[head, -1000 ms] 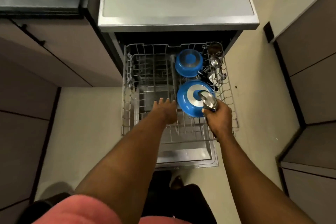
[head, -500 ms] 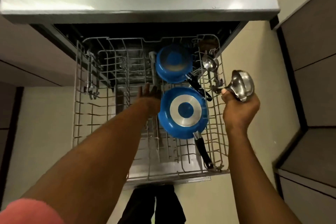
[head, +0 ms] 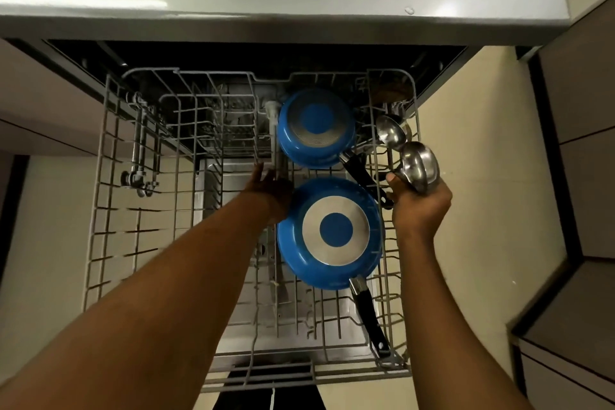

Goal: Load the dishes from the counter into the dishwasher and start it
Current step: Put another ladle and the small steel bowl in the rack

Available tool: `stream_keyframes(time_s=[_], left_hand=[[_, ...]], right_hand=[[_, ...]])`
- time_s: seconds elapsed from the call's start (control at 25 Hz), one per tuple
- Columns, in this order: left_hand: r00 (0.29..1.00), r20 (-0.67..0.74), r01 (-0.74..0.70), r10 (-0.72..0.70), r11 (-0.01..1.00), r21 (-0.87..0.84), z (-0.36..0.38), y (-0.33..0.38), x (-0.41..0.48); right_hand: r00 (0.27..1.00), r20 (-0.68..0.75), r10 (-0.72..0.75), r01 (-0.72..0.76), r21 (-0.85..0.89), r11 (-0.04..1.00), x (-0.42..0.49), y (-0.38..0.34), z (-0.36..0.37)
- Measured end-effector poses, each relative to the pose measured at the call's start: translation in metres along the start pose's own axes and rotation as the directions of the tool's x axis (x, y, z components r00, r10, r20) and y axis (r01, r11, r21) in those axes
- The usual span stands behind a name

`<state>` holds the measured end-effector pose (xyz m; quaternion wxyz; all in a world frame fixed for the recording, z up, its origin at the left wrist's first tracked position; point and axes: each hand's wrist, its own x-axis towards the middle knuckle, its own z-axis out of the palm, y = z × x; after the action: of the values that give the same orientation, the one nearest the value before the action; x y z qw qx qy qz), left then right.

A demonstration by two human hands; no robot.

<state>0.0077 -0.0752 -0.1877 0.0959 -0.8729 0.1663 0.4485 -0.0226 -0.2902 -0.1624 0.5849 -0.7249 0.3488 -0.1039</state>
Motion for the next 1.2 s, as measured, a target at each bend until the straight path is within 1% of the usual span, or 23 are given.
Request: stream_keyframes(time_s=[0.08,0.16,0.2,0.28,0.32,0.44,0.6,0.68,0.76,0.84,0.92,1.0,1.12,1.2], left_hand=[[1.0,0.003,-0.012,0.012,0.999,-0.032,-0.001,-0.004,0.001],[1.0,0.01,-0.024,0.025,0.999,-0.044,-0.002,-0.006,0.002],[1.0,0.011,-0.029,0.029,0.999,-0.043,-0.003,-0.006,0.002],[0.999,0.012,-0.031,0.031,0.999,-0.044,-0.002,-0.006,0.004],[0.999,0.015,-0.029,0.03,0.998,-0.047,-0.002,-0.005,0.004],[0.999,0.023,-0.026,0.027,0.999,-0.046,-0.001,-0.006,0.004],[1.0,0.018,-0.022,0.022,0.999,-0.038,-0.001,-0.006,0.003],[1.0,0.015,-0.021,0.022,0.999,-0.041,-0.001,-0.006,0.003],[1.0,0.011,-0.02,0.021,0.999,-0.044,0.0,-0.007,0.003],[1.0,0.007,-0.021,0.022,0.998,-0.052,0.001,-0.006,0.003],[1.0,0.012,-0.017,0.018,0.998,-0.062,0.0,-0.005,0.001],[1.0,0.016,-0.014,0.015,0.998,-0.059,-0.001,-0.004,-0.001],[1.0,0.009,-0.013,0.013,0.999,-0.048,-0.002,-0.004,-0.001],[1.0,0.006,-0.01,0.01,0.999,-0.049,-0.002,-0.004,-0.001]], right_hand=[[0.999,0.011,0.038,-0.039,0.008,0.999,0.002,0.011,0.004],[0.998,0.019,0.052,-0.053,0.055,0.997,0.003,0.017,0.007],[0.998,0.052,0.026,-0.028,0.034,0.999,0.005,0.017,0.007],[0.995,0.096,-0.035,0.046,-0.115,0.992,0.009,0.018,0.009],[0.997,0.074,-0.028,0.039,-0.139,0.989,0.011,0.018,0.011],[1.0,0.002,-0.004,0.004,-0.101,0.995,0.009,0.018,0.013],[0.994,-0.052,-0.097,0.083,-0.226,0.971,-0.009,0.022,0.012],[0.994,-0.08,-0.07,0.045,-0.284,0.958,-0.016,0.028,0.013],[0.997,-0.076,-0.03,0.005,-0.313,0.95,-0.018,0.031,0.012],[0.998,-0.057,-0.023,0.002,-0.337,0.941,-0.016,0.029,0.011],[0.995,-0.067,-0.074,0.043,-0.379,0.924,-0.016,0.023,0.01],[0.985,-0.115,-0.132,0.075,-0.403,0.912,-0.018,0.019,0.009],[0.969,-0.192,-0.159,0.048,-0.481,0.876,-0.023,0.019,0.007],[0.975,-0.178,-0.135,0.019,-0.535,0.845,-0.024,0.024,0.004]])
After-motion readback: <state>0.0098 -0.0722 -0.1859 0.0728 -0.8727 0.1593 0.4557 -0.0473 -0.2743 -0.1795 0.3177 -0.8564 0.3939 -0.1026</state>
